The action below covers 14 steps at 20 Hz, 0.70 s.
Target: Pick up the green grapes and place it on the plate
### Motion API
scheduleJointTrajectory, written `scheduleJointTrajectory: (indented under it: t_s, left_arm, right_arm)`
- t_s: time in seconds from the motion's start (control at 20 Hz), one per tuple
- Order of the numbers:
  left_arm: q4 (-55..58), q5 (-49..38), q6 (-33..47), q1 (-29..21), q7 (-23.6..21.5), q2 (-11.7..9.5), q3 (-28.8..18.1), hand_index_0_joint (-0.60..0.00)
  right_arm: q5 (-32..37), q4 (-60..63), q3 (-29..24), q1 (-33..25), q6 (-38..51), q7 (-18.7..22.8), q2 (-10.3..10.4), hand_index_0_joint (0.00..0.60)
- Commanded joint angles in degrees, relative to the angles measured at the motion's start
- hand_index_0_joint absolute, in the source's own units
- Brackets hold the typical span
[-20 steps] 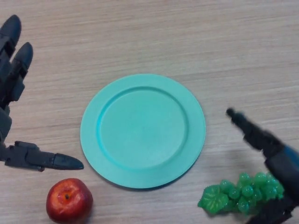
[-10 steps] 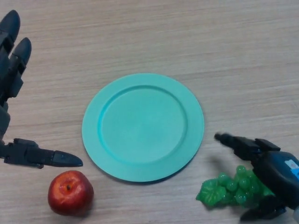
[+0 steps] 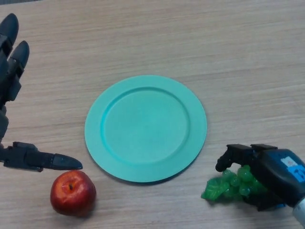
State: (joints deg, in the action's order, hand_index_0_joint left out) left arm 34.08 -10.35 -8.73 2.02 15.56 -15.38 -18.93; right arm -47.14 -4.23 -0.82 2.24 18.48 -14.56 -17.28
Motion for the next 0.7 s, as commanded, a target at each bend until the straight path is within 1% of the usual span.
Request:
scheduleJointTrajectory:
  t_s: [0.05,0.1,0.15,0.2,0.25,0.3,0.35,0.4,0.45,0.5,0.55,0.6,0.7]
  left_arm:
    - [1.7,-0.5,9.7,-1.5,-2.2,-2.8,-4.4,0.000]
    - [1.6,-1.0,9.4,-1.9,-2.3,-3.2,-4.8,0.000]
    - [1.4,-1.3,9.3,-2.2,-2.4,-3.4,-5.0,0.000]
    - [1.2,-2.3,9.0,-2.9,-2.6,-3.9,-5.6,0.000]
    - [0.9,-2.6,9.1,-3.1,-2.8,-4.2,-5.9,0.000]
    - [0.5,-3.0,9.0,-3.5,-2.9,-4.7,-6.4,0.000]
    - [0.4,-3.0,9.0,-3.5,-2.9,-4.8,-6.5,0.000]
    - [0.2,-2.4,9.4,-3.3,-3.0,-4.6,-6.0,0.000]
    - [0.2,-2.3,9.6,-3.0,-2.9,-4.4,-5.7,0.000]
    - [0.3,-2.5,9.6,-2.5,-2.4,-4.0,-5.4,0.000]
    - [0.4,-2.6,9.4,-2.4,-2.3,-4.0,-5.4,0.000]
    - [0.5,-2.7,9.1,-2.3,-2.2,-3.9,-5.4,0.000]
    - [0.3,-3.3,8.9,-2.1,-1.7,-4.0,-6.1,0.000]
  right_arm:
    - [3.3,-8.3,-3.1,-5.6,0.5,0.1,-1.8,0.600]
    - [3.3,-11.6,-2.6,-9.3,-2.3,-3.3,-1.9,0.600]
    - [3.4,-12.6,-2.0,-11.3,-3.4,-4.7,-1.8,0.600]
    - [3.0,-13.9,-0.4,-16.8,-5.1,-5.9,-1.3,0.600]
    - [3.0,-14.3,0.7,-19.3,-6.1,-7.0,-0.8,0.600]
    - [2.2,-14.3,3.0,-24.9,-7.2,-8.5,0.4,0.600]
    - [1.7,-13.4,4.0,-27.7,-6.7,-8.2,1.2,0.600]
    - [-1.2,-11.0,6.0,-33.1,-5.0,-7.3,2.6,0.600]
    - [-2.4,-9.9,6.6,-35.3,-4.5,-6.7,3.7,0.600]
    - [-3.7,-7.6,9.4,-38.9,-5.3,-4.6,5.3,0.600]
    - [-3.1,-7.1,11.1,-40.1,-7.0,-3.8,5.7,0.600]
    - [7.1,-7.7,17.8,-42.7,-19.1,0.9,6.1,0.600]
    - [9.4,-6.5,21.4,-45.4,-23.8,6.8,6.3,0.600]
